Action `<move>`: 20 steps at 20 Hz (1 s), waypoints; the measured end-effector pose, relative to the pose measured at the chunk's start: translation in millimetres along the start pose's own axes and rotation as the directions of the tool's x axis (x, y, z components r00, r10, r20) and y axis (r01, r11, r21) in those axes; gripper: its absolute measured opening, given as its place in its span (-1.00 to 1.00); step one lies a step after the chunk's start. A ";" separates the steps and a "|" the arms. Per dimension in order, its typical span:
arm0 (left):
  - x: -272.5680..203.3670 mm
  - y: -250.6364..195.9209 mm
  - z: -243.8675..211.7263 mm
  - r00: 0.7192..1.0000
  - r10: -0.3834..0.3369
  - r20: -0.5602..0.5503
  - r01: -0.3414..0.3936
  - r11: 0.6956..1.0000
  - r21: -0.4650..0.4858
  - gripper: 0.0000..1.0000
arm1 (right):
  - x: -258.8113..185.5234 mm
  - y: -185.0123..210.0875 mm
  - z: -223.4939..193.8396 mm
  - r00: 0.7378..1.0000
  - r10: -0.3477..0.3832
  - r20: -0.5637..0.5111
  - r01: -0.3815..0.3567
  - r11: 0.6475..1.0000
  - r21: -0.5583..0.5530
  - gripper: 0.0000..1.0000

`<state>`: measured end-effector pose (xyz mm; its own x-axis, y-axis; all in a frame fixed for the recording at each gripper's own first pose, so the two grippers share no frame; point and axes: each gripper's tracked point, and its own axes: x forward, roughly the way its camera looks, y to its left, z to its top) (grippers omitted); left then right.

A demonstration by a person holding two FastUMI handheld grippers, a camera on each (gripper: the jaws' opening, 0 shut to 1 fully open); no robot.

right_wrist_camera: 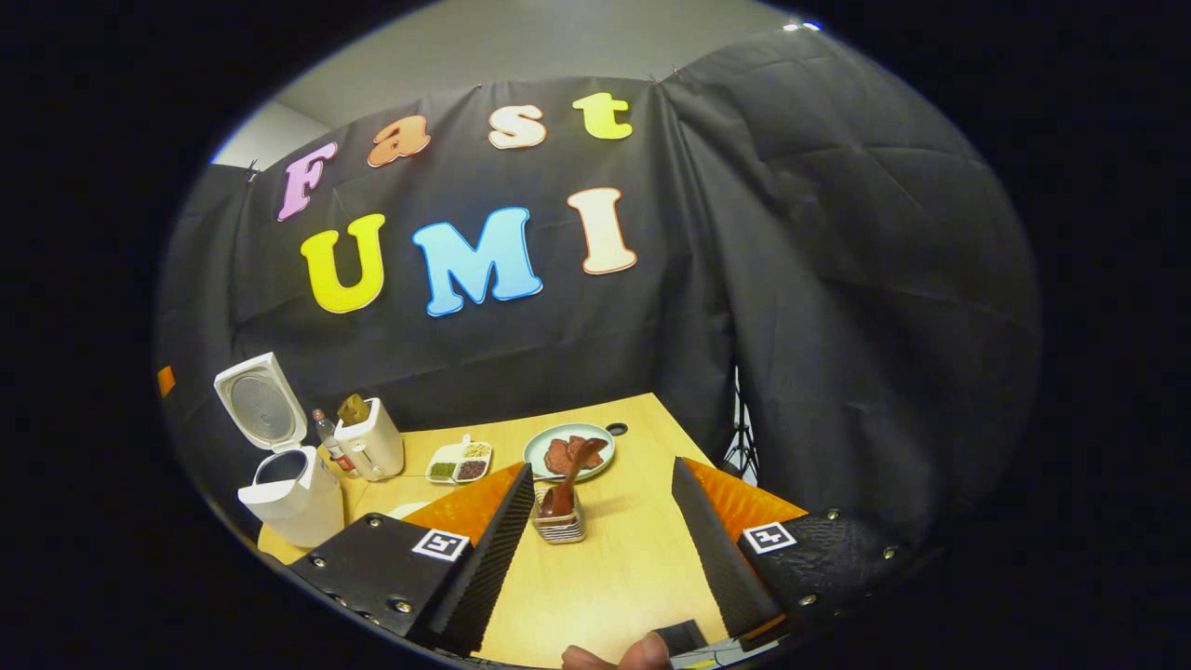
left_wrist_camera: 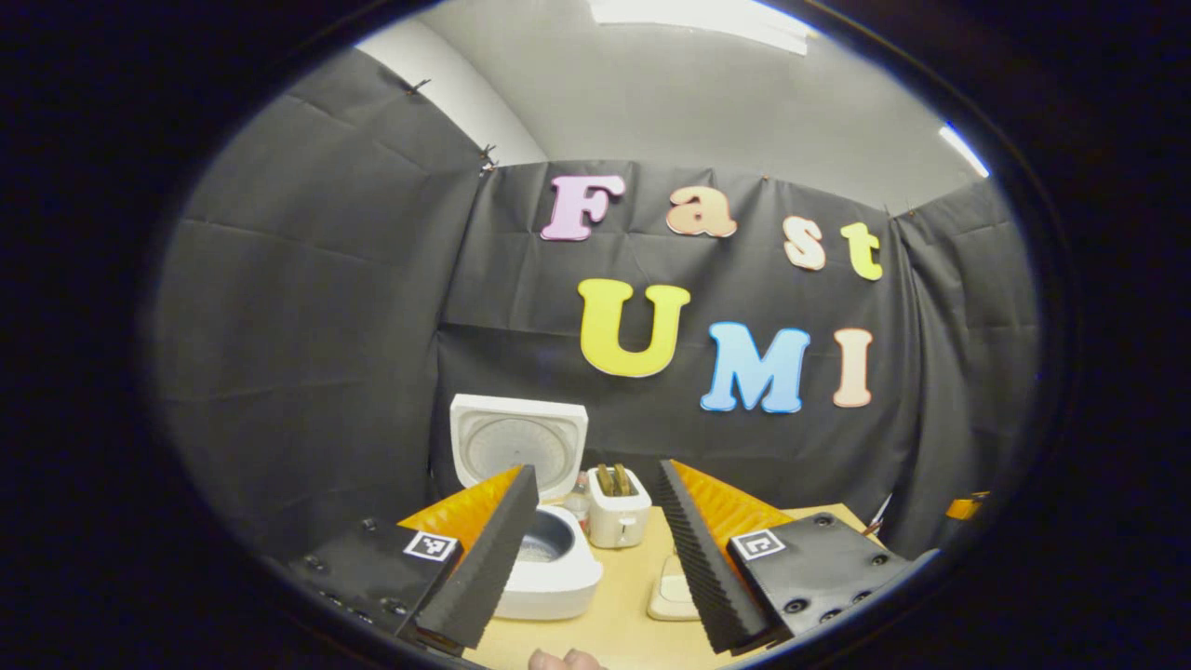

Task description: Close the left gripper, press the button to open the rice cooker; take a wooden spoon from the chopstick holder with the right hand, scoop a spoonful of rice and pour it into the rice cooker, then put the wooden spoon back into the chopstick holder.

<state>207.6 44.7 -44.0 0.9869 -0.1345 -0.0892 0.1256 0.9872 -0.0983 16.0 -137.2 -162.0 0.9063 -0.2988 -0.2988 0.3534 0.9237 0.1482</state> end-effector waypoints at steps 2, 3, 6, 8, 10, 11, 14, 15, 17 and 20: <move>30.6 25.1 3.3 1.000 -0.014 0.019 0.013 1.000 0.006 0.81 | -11.7 31.0 -2.1 1.000 -0.011 0.005 0.011 1.000 -0.023 0.83; 48.3 35.2 5.0 0.999 -0.021 0.025 0.020 1.000 0.009 0.81 | -17.4 44.3 -5.5 1.000 -0.019 0.000 0.019 0.999 -0.031 0.82; 109.1 58.3 15.5 0.999 -0.018 0.044 0.018 1.000 -0.003 0.88 | -38.6 82.2 -20.9 0.999 -0.022 -0.035 0.020 0.999 -0.050 0.83; 150.3 73.4 19.5 0.999 0.019 0.046 -0.019 1.000 -0.009 0.94 | -52.9 100.3 -30.7 0.998 -0.029 -0.054 0.024 0.996 -0.082 0.83; 190.5 78.3 24.2 0.998 0.043 0.053 -0.042 0.999 -0.014 0.87 | -64.2 116.9 -38.6 0.997 -0.028 -0.072 0.020 0.993 -0.117 0.83; 207.7 76.9 27.3 0.997 0.046 0.062 -0.045 0.999 -0.014 0.94 | -69.1 121.3 -39.7 0.997 -0.032 -0.075 0.022 0.991 -0.129 0.83; 259.8 80.8 40.5 0.992 0.076 0.096 -0.077 0.997 0.007 0.88 | -78.1 141.8 -46.2 0.994 -0.015 -0.105 0.002 0.992 -0.126 0.82; 279.0 79.2 40.7 0.993 0.082 0.088 -0.083 0.996 0.013 0.87 | -80.6 144.4 -46.6 0.994 -0.014 -0.106 0.000 0.991 -0.137 0.83; 318.0 84.0 24.2 0.994 0.103 0.024 -0.104 0.994 0.026 0.87 | -85.1 148.8 -44.6 0.994 -0.015 -0.104 -0.002 0.987 -0.161 0.83; 361.1 101.2 -0.2 0.984 0.171 -0.058 -0.166 0.984 0.070 0.94 | -92.6 147.6 -46.1 0.994 -0.019 -0.112 0.000 0.985 -0.173 0.83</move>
<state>576.7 96.1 -86.3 0.9863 0.0312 -0.1620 -0.0336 0.9994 -0.0126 -26.5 37.9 -155.9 0.8677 -0.2880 -0.4051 0.3080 0.9513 -0.0167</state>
